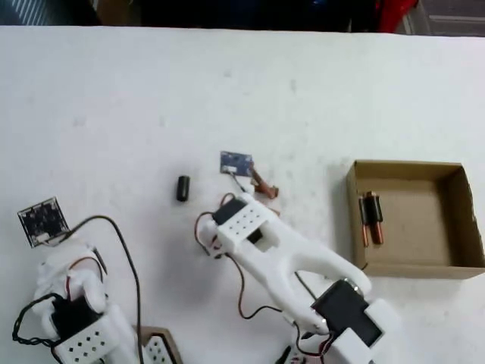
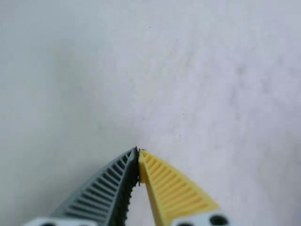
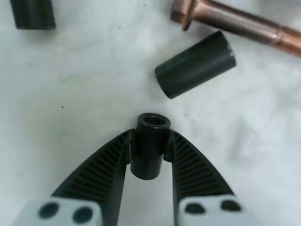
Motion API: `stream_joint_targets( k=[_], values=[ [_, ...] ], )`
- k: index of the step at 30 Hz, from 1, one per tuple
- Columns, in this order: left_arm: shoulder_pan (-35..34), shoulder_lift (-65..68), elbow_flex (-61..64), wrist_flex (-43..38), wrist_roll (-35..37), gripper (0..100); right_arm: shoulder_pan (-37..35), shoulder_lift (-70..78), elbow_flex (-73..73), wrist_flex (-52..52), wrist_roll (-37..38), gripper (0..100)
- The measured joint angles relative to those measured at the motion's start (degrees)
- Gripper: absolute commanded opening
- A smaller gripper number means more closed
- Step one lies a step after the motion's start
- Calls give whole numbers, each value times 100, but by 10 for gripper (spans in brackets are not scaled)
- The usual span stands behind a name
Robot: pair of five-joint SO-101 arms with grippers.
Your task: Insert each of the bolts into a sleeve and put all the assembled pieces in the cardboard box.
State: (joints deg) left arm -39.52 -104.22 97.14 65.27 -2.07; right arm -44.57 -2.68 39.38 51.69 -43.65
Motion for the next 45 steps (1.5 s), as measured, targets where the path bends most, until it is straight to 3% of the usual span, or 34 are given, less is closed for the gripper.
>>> stream_joint_targets(
  k=[7, 17, 29, 33, 39, 45],
  values=[
    [0, 0, 0, 0, 0, 23, 18, 0, -9, 484, 1310, 18],
    [0, 0, 0, 0, 0, 23, 97, 0, -9, 703, 4774, 20],
    [0, 0, 0, 0, 0, 23, 800, 9, -158, 756, 7165, 22],
    [0, 0, 0, 0, 0, 22, 791, 9, -246, 703, 7437, 27],
    [0, 0, 0, 0, 0, 23, 800, 9, -246, 369, 7499, 149],
    [0, 0, 0, 0, 0, 23, 800, 211, -246, 325, 7516, 128]
  ],
)
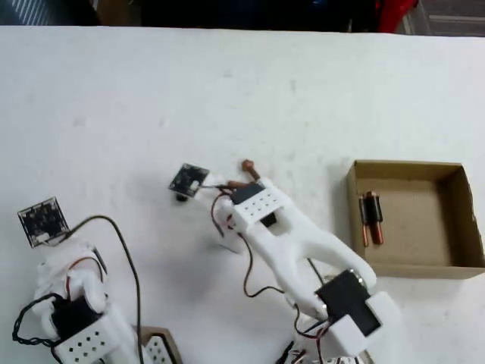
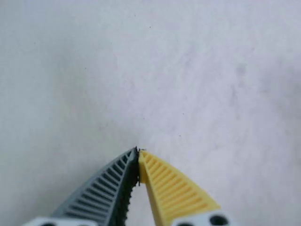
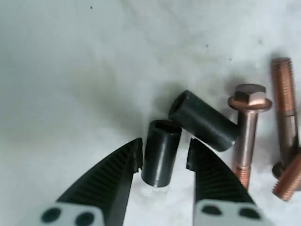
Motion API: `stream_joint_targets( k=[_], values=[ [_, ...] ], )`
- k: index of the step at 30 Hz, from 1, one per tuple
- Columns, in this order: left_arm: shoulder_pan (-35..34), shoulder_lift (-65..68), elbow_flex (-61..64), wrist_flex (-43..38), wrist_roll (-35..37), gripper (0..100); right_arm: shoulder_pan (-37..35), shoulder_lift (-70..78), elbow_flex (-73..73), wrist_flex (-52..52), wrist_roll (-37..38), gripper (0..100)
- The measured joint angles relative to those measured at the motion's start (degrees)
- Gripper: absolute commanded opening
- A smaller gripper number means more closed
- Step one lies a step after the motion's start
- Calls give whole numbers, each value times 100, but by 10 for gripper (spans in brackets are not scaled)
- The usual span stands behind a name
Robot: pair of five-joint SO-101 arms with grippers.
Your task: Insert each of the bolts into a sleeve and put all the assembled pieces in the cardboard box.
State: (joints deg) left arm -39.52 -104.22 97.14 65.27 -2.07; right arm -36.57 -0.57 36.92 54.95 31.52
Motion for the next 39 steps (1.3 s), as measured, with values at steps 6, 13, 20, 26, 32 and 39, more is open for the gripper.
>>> stream_joint_targets(
  k=[6, 13, 20, 26, 32, 39],
  values=[
    [0, 0, 0, 0, 0, 23, 44, 396, -79, -211, 0, 116],
    [0, 0, 0, 0, 0, 23, 53, 563, -193, -220, 9, 83],
    [0, 0, 0, 0, 0, 23, 62, 571, -246, -229, 0, 15],
    [0, 0, 0, 0, 0, 23, 193, 378, -404, 9, 0, 16],
    [0, 0, 0, 0, 0, 22, 545, -1046, -501, 695, 0, 16],
    [0, 0, 0, -193, 0, 23, 1169, -3165, -510, 1486, 0, 16]
  ],
)
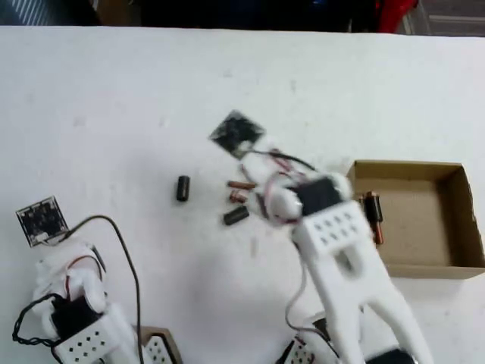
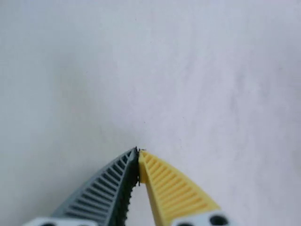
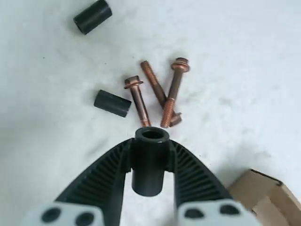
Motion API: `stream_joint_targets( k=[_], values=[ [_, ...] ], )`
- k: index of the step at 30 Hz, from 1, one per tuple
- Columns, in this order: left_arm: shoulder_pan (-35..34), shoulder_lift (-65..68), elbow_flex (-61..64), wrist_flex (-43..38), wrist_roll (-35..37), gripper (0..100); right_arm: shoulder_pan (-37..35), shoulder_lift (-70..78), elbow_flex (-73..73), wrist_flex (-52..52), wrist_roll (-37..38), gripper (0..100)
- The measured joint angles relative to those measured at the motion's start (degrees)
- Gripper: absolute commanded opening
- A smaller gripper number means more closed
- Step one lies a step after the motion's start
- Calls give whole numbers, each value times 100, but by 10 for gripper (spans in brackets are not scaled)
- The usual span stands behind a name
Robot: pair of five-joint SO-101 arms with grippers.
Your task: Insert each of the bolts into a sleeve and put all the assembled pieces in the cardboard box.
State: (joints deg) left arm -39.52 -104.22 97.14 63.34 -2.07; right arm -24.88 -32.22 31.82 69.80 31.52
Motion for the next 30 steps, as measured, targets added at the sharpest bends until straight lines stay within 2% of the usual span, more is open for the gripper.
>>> stream_joint_targets(
  k=[3, 7, 9, 15, 21, 27, 30],
  values=[
    [0, 0, 0, -97, -299, 23, 510, -747, 0, 352, 0, 16],
    [0, 0, 0, -105, -1785, 21, 1178, -1530, 97, 554, 0, 16],
    [70, 0, 0, -105, -2295, 21, 1459, -1864, 343, 536, -62, 16],
    [738, 0, -70, 9, -2549, 21, 1714, -2778, 1468, -26, -431, 16],
    [1310, 0, -1002, 642, -2655, 20, 1697, -3587, 2479, -492, -475, 16],
    [1442, -35, -1635, 888, -3543, 20, 1688, -4396, 3262, -905, -756, 16],
    [1442, -44, -1846, 888, -3666, 20, 1688, -4721, 3385, -967, -985, 16]
  ],
)
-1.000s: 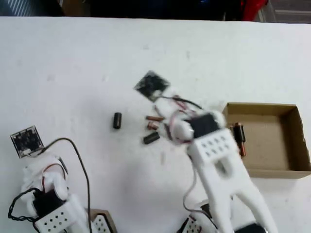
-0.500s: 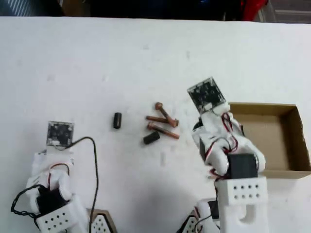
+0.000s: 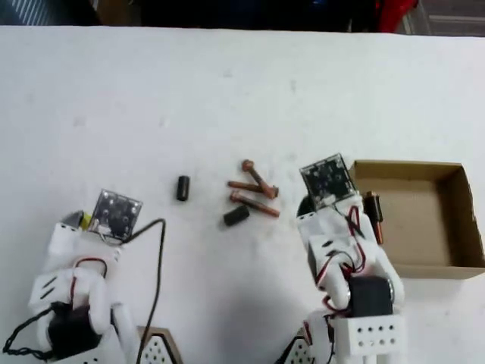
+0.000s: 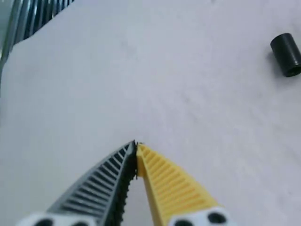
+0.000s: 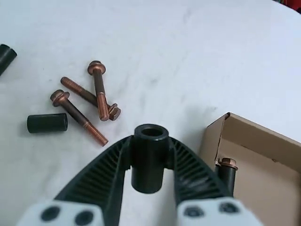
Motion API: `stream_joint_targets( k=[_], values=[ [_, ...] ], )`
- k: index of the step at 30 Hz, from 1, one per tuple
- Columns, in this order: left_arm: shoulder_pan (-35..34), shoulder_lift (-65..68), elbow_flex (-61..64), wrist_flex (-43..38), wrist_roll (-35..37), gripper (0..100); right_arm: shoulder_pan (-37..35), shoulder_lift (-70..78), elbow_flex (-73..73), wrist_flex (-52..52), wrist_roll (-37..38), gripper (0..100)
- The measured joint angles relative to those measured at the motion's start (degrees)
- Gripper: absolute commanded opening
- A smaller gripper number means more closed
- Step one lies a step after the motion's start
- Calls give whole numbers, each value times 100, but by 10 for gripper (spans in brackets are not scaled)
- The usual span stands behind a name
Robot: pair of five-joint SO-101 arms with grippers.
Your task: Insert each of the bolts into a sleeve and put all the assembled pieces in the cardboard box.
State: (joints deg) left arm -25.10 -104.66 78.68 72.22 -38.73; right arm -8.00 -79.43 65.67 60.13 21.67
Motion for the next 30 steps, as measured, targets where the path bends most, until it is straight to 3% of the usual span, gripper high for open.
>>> stream_joint_targets(
  k=[4, 11, 21, 25, 30],
  values=[
    [53, 440, -422, 0, -18, 20, -9, -360, 229, -176, -273, 16],
    [519, 2848, -1626, 0, 316, 21, -9, -774, 853, -905, -413, 16],
    [2268, 5873, -3499, 633, 1591, 22, -9, -1319, 1670, -1600, -422, 16],
    [2963, 6901, -4220, 905, 2374, 22, 70, -1749, 1916, -1609, -422, 16],
    [3516, 8246, -5380, 1486, 4141, 22, 114, -2233, 2198, -1618, -413, 16]
  ],
)
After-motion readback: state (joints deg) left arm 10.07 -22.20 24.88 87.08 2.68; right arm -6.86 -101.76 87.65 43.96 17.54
